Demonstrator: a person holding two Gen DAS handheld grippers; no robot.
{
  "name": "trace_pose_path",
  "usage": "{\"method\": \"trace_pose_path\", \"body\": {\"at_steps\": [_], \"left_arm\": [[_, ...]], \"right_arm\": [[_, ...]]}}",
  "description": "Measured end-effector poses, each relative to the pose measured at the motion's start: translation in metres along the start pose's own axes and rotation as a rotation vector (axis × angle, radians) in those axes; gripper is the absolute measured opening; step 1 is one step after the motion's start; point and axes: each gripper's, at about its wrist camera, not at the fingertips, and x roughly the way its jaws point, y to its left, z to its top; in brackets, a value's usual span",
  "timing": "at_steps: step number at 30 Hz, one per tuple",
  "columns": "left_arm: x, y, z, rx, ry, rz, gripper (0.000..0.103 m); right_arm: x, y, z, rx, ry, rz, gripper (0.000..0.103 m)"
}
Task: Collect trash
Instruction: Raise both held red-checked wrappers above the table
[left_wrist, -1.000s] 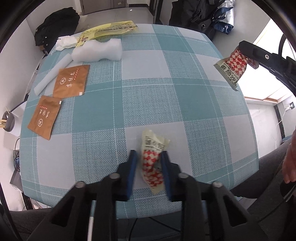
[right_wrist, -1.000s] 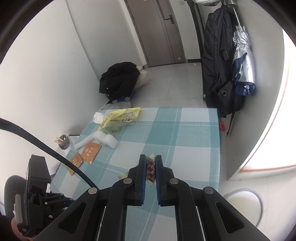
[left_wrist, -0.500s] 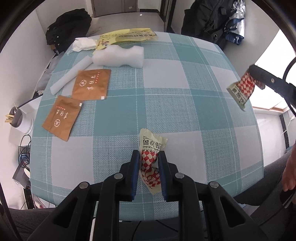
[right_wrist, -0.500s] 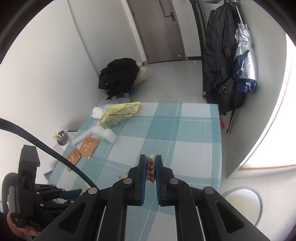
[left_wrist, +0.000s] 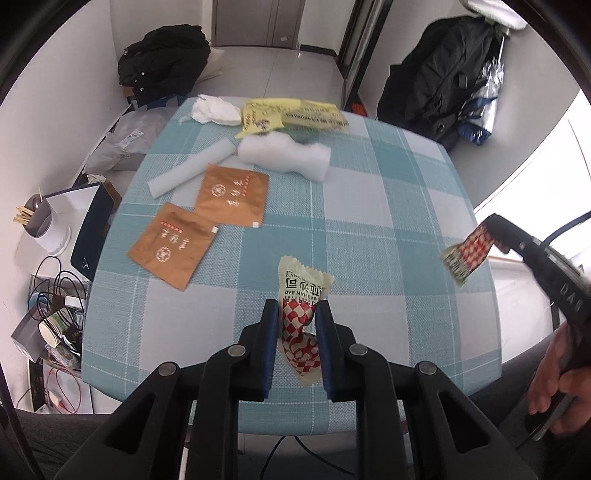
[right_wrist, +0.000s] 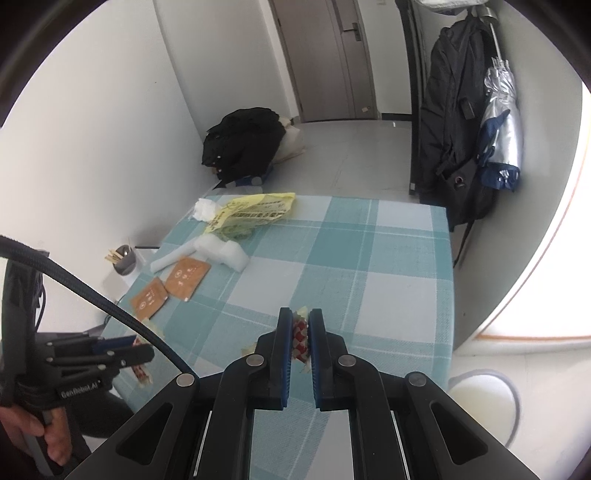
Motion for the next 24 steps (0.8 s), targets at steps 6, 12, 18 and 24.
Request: {"method": "trace_pose_path", "body": {"at_steps": [6, 12, 18, 24], "left_arm": [[-0.024, 0.014, 0.006, -0.029, -0.076, -0.022, 0.016], [-0.046, 0.026, 0.012, -0.058, -0.138, -0.041, 0.016], [-0.062, 0.026, 0.020, -0.059, -0.177, -0.048, 0.016], [-0.076, 0.009, 0.034, -0.043, -0.210, -0.076, 0.016]], "right_arm": [[-0.005, 0.017, 0.000, -0.024, -0.005, 0.008, 0.006], [-0.020, 0.036, 0.008, -0.074, -0.039, 0.010, 0.006], [-0.045, 0.054, 0.017, -0.123, -0.100, 0.021, 0.005], [-0.079, 0.053, 0.033, -0.136, -0.172, 0.021, 0.005]]}}
